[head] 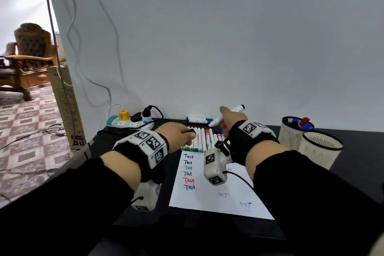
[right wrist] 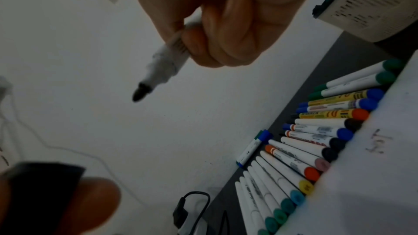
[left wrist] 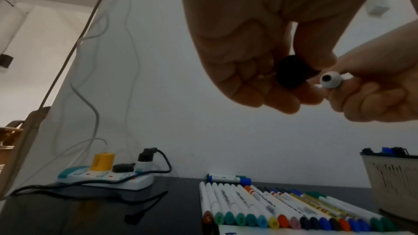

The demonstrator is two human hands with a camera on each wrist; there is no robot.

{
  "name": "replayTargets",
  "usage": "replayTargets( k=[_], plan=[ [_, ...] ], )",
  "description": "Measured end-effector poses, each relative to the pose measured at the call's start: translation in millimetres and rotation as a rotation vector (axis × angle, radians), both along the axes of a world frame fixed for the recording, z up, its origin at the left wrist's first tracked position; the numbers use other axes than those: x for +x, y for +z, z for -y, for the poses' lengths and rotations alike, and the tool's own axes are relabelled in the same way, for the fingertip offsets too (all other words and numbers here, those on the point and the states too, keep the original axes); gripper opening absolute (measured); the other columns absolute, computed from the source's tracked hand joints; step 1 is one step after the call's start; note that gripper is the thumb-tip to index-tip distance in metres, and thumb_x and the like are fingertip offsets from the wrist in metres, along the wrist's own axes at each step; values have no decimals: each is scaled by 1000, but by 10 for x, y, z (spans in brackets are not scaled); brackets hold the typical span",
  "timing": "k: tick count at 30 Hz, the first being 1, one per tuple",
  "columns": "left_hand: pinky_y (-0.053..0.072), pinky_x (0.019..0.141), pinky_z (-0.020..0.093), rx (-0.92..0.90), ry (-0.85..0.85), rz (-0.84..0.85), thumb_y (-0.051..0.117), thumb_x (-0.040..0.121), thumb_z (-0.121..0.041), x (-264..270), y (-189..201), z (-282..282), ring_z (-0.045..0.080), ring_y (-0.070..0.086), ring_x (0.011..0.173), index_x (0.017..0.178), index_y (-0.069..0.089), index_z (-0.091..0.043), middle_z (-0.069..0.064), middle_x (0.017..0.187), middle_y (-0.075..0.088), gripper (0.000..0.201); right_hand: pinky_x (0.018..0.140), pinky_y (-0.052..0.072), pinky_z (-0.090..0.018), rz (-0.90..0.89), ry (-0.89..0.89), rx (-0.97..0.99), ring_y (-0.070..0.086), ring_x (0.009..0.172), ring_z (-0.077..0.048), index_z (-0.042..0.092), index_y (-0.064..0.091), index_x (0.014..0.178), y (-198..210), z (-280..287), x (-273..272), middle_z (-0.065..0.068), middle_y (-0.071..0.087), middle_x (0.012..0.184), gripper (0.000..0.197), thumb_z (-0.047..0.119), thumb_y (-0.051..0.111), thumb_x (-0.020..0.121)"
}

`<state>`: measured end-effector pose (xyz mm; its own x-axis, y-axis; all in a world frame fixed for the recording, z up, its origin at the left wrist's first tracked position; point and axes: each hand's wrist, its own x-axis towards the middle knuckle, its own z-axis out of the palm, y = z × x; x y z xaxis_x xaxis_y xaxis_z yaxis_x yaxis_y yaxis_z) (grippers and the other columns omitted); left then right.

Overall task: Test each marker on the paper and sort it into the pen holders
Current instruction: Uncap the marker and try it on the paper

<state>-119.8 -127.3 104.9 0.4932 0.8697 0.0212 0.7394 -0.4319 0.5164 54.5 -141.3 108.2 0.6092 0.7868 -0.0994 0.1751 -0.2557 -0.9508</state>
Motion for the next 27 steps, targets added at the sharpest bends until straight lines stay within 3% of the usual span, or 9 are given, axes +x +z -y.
replayTargets(
  k=[2,6,9,11,14,20,27],
  plan=[
    [36,65,21,30,42,-5,47,95,-38,-23,-49,-12,10,55,82,101,66,-18,-8,85,61,28,57,37,-31,-102,-5,14,43,47,-19,9,51,59,-48,22,-2,-5,51,55,43,45,58,83],
    [36,65,22,30,112,6,46,95,-39,-88,-190,-38,13,54,84,108,65,-19,-3,89,61,31,35,27,-19,-221,38,43,36,39,-12,9,51,63,-240,71,-9,-5,47,53,32,27,62,86],
    [35,67,22,9,142,45,45,96,-39,-113,-320,-66,21,59,98,110,65,-16,3,105,66,33,29,23,-14,-220,47,22,35,35,-10,9,50,62,-438,144,-52,-5,46,54,31,23,61,88],
    [34,69,22,-11,150,87,46,95,-38,-107,-406,-77,21,60,97,107,67,-15,4,102,67,33,29,22,-12,-221,41,-9,33,32,-9,9,49,61,-574,178,-70,-5,45,54,33,24,58,90],
    [37,61,22,-37,138,134,48,95,-37,-88,-546,-82,16,55,81,102,68,-14,2,88,63,32,30,22,-13,-255,34,-72,33,40,-11,10,50,67,-793,255,-130,-4,45,56,29,25,55,92],
    [35,55,16,-32,142,205,50,94,-36,-16,-701,-129,10,51,69,95,68,-19,-5,78,58,25,40,28,-23,-239,16,-191,35,41,-13,10,54,70,-1052,298,-208,-3,48,55,26,28,60,87],
    [37,60,19,-62,193,228,50,93,-39,-13,-844,-217,10,53,80,105,67,-19,-6,90,61,29,49,29,-29,-161,42,-271,37,46,-18,7,54,60,-1188,283,-298,-5,50,53,29,26,59,82]
  ],
)
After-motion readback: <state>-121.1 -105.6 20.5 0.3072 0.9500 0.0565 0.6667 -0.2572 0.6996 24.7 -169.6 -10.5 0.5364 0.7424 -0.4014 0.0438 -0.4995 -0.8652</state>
